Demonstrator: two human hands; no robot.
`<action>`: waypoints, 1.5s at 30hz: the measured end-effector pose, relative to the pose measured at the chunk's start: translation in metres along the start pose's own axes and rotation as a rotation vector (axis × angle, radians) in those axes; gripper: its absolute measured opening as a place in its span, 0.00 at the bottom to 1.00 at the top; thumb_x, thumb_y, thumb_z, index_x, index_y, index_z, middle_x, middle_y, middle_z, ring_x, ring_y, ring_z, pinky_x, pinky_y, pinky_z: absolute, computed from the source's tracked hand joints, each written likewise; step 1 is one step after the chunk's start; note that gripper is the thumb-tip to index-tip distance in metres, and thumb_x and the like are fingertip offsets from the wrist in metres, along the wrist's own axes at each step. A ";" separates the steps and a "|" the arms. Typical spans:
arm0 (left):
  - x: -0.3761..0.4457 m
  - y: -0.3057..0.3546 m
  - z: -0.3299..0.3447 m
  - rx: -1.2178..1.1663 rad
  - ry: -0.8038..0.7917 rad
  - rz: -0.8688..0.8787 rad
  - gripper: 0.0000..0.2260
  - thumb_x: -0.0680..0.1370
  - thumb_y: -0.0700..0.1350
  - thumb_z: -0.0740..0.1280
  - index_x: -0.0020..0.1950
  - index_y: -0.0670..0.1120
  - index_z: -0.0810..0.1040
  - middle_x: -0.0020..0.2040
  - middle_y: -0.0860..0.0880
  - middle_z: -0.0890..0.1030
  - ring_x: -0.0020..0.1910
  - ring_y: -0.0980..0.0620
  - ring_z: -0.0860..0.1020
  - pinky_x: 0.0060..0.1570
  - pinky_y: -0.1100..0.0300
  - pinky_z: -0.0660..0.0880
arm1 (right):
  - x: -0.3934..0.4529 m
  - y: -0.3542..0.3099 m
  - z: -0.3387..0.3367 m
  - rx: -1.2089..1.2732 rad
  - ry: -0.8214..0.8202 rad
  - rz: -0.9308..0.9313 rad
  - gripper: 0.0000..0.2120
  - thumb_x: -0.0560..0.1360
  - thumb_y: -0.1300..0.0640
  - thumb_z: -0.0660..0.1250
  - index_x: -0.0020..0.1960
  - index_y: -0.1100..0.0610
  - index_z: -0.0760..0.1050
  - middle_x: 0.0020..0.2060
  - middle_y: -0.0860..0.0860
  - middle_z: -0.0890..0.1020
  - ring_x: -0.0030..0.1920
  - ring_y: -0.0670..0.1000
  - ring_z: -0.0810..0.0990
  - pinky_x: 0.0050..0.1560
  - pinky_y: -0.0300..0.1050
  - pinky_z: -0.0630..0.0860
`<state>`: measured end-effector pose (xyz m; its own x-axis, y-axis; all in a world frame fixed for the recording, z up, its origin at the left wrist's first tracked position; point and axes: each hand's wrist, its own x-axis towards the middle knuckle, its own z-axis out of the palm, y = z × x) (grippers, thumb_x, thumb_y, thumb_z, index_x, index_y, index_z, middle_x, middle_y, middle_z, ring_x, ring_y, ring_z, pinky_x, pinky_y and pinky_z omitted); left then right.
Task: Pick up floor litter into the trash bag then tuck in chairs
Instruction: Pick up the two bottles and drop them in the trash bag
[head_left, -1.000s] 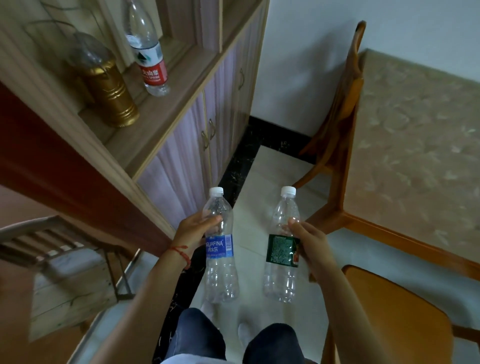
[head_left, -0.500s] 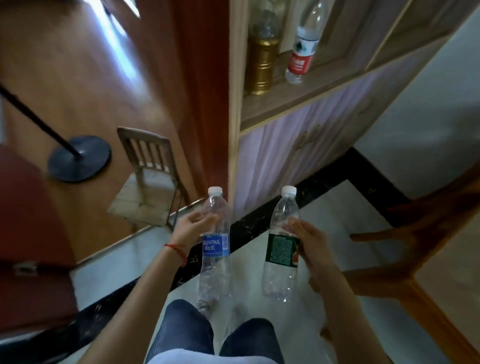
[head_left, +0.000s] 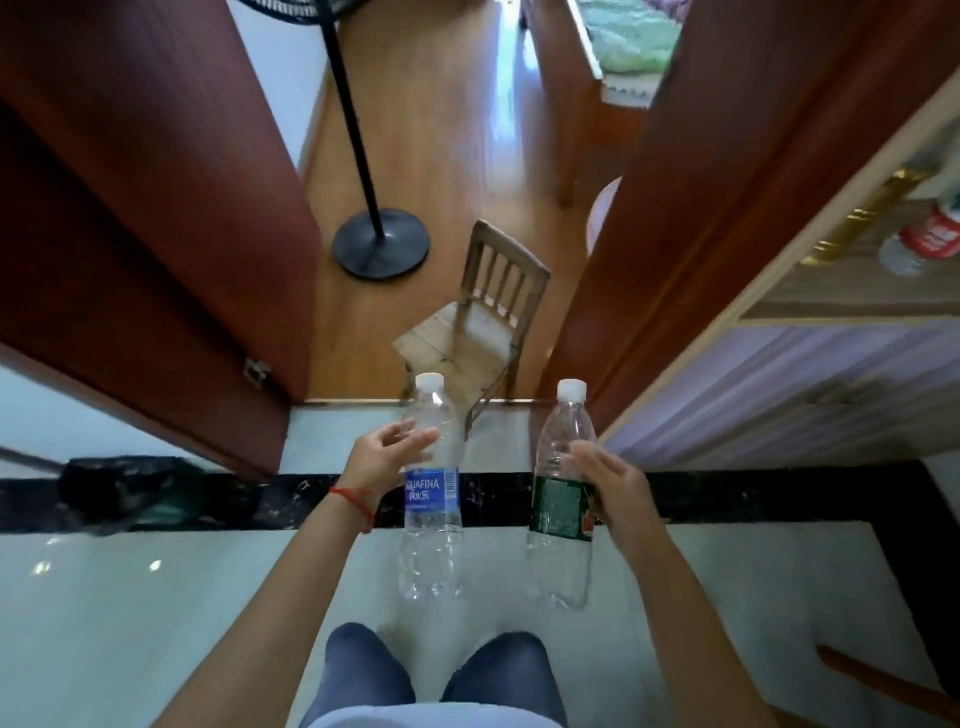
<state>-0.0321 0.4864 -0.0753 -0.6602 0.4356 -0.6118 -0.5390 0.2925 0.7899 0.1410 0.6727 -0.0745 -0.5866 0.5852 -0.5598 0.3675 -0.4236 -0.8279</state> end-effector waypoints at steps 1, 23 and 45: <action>-0.002 -0.003 -0.013 -0.018 0.024 -0.010 0.26 0.72 0.43 0.69 0.67 0.37 0.67 0.57 0.40 0.77 0.47 0.48 0.79 0.39 0.59 0.78 | 0.000 -0.001 0.013 -0.010 -0.015 0.001 0.20 0.67 0.52 0.72 0.53 0.64 0.78 0.51 0.64 0.82 0.48 0.59 0.80 0.58 0.57 0.74; -0.102 -0.095 -0.233 -0.389 0.534 -0.073 0.18 0.73 0.41 0.69 0.61 0.39 0.71 0.53 0.42 0.77 0.42 0.50 0.79 0.33 0.64 0.78 | -0.029 0.059 0.249 -0.404 -0.554 0.119 0.24 0.59 0.44 0.72 0.50 0.58 0.79 0.41 0.54 0.83 0.41 0.52 0.81 0.47 0.48 0.76; -0.175 -0.181 -0.436 -0.542 0.726 -0.097 0.14 0.72 0.43 0.70 0.55 0.41 0.76 0.43 0.46 0.79 0.46 0.47 0.79 0.39 0.59 0.80 | -0.100 0.144 0.444 -0.633 -0.706 0.147 0.22 0.61 0.44 0.71 0.48 0.59 0.80 0.40 0.54 0.82 0.37 0.50 0.80 0.41 0.44 0.76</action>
<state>-0.0468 -0.0141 -0.1293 -0.6676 -0.2664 -0.6952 -0.6601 -0.2200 0.7182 -0.0681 0.2462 -0.1232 -0.7269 -0.0836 -0.6817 0.6727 0.1135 -0.7312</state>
